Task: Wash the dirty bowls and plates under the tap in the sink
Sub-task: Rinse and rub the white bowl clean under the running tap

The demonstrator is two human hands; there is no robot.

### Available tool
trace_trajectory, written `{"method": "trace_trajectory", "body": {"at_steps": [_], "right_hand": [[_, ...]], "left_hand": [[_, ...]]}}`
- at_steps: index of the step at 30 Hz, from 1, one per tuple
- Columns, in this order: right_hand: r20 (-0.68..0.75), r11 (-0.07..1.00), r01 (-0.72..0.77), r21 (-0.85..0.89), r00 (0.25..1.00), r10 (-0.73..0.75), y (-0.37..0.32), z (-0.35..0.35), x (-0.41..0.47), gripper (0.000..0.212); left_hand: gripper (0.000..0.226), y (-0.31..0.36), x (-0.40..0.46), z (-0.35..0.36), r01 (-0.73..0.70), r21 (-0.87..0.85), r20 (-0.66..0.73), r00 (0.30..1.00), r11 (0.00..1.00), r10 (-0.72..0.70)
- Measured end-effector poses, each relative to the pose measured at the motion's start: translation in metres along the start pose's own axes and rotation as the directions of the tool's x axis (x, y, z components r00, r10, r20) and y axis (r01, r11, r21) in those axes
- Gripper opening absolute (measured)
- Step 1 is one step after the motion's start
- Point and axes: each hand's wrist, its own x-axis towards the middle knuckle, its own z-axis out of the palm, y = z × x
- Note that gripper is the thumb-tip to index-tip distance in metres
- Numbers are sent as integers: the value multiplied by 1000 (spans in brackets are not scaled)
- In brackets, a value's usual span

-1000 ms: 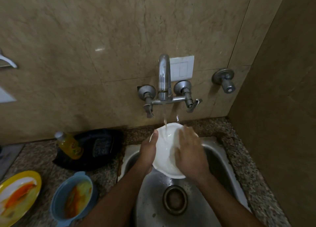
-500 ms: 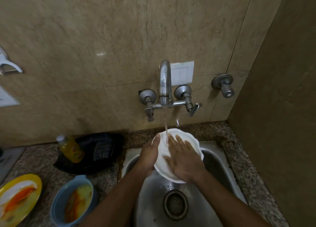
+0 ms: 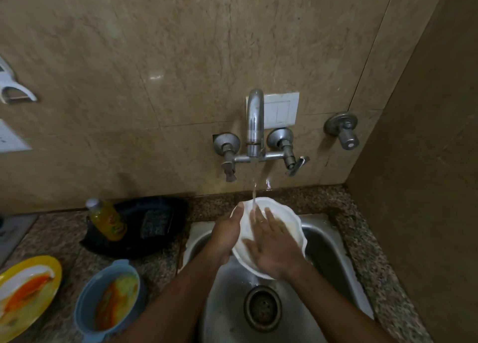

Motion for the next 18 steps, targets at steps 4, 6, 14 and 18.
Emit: {"method": "trace_trajectory", "body": {"at_steps": [4, 6, 14, 18], "right_hand": [[58, 996, 82, 21, 995, -84, -2, 0, -2, 74], [33, 998, -8, -63, 999, 10, 1, 0, 0, 79], [28, 997, -3, -74, 1000, 5, 8, -3, -1, 85], [103, 995, 102, -1, 990, -102, 6, -6, -5, 92]], "left_hand": [[55, -3, -2, -1, 6, -1, 20, 1000, 1000, -6], [55, -2, -2, -1, 9, 1, 18, 1000, 1000, -9], [55, -5, 5, 3, -13, -69, 99, 995, 998, 19], [51, -6, 6, 4, -8, -85, 163, 986, 996, 22]]}}
